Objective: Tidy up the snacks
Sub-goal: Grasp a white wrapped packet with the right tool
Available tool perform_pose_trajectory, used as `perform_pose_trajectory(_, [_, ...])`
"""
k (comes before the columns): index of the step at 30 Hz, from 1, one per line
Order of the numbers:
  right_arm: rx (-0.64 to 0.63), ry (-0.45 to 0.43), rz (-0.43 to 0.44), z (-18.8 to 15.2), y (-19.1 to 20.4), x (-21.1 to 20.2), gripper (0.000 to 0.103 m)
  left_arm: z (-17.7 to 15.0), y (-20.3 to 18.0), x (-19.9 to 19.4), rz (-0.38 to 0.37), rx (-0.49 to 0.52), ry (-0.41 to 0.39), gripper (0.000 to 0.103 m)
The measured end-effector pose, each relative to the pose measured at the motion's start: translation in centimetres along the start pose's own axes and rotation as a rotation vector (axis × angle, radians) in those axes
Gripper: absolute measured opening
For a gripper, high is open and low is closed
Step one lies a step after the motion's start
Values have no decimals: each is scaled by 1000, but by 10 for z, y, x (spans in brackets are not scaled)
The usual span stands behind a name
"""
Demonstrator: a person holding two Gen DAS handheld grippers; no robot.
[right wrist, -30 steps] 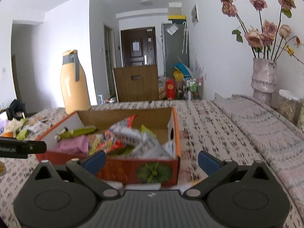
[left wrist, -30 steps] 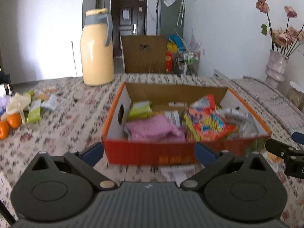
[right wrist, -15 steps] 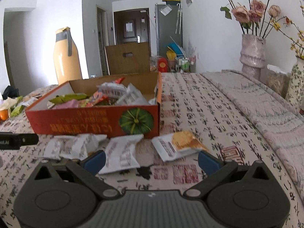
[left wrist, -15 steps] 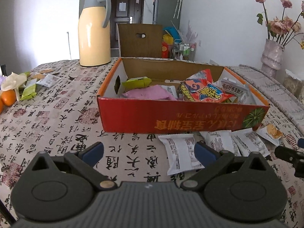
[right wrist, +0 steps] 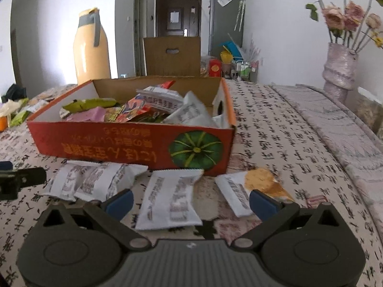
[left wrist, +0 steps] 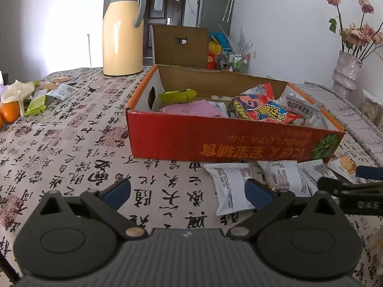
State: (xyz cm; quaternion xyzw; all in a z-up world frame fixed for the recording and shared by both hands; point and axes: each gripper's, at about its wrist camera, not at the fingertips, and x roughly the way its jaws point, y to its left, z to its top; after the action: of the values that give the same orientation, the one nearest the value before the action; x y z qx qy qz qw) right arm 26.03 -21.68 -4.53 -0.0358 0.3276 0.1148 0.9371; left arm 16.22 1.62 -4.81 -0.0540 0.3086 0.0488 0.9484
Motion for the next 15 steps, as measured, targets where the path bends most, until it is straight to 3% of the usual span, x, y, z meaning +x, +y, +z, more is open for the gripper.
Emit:
perform_pose_trajectory(5, [-19, 46, -22, 6, 10, 22, 99, 0, 1, 1, -7, -4, 6, 103])
perform_pose_trajectory(11, [-6, 55, -3, 4, 12, 27, 76, 0, 2, 1, -13, -10, 8, 103])
perform_pose_trajectory(15, [3, 44, 27, 1, 11, 25, 67, 0, 2, 2, -12, -10, 8, 103])
